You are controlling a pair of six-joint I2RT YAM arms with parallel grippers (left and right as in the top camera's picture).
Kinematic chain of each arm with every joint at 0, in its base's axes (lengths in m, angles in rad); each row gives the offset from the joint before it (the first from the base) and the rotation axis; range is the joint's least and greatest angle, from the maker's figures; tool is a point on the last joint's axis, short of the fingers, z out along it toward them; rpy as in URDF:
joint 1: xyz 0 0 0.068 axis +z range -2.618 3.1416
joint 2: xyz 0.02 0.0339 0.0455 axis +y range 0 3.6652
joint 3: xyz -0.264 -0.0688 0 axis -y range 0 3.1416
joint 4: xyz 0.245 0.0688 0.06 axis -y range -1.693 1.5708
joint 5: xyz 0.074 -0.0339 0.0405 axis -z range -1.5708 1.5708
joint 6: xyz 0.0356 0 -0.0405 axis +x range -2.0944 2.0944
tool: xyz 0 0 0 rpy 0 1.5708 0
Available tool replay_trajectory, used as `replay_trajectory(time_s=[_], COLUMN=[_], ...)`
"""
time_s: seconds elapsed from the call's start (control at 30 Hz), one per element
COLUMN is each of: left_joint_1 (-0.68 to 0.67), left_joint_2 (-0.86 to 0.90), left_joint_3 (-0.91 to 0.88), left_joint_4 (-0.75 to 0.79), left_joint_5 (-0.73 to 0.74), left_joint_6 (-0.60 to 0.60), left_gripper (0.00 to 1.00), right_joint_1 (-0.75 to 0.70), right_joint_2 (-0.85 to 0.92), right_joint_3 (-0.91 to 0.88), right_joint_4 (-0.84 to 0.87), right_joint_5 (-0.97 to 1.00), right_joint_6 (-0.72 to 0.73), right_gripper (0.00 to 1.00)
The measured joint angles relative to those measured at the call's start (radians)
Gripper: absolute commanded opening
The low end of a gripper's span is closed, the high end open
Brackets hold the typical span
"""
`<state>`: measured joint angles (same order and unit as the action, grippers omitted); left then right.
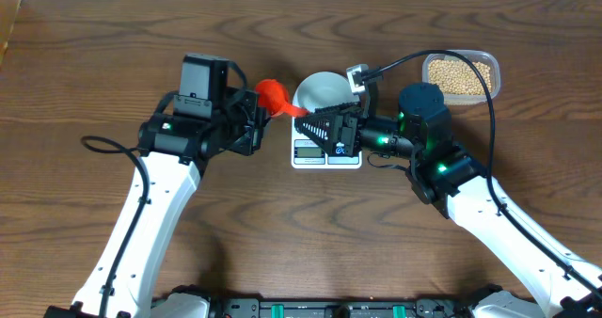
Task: Scoop item into bowl and weigh 50g on scale
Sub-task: 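Bring the right gripper to the scoop handle above the scale, then grasp the scoop handle with the right gripper, release with left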
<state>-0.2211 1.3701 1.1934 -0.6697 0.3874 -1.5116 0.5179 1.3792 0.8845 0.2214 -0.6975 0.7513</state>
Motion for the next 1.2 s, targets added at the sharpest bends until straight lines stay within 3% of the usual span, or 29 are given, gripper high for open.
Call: replay_trajectory(time_s=[0.2,0.5,1.2], left_joint_1=[-0.054,-0.077,-0.108], left_joint_2=[0.0,0.0,0.0], left_joint_3=[0.0,0.0,0.0], left_joint_4=[0.022,0.024,0.024], left_joint_5=[-0.053,-0.069,-0.076], left_joint_6=[-0.011,-0.064,-0.093], left_gripper=[0.07,0.08,0.07], right_joint_1=[0.0,0.003,0.003], right_joint_2=[0.0,0.0,0.0], right_joint_3=[0.0,0.0,0.0], right_joint_4=[-0.004,-0.005,-0.007], right_joint_5=[0.007,0.014,0.022], right_joint_6=[0.01,0.02,0.024], right_gripper=[0.74,0.57,0.45])
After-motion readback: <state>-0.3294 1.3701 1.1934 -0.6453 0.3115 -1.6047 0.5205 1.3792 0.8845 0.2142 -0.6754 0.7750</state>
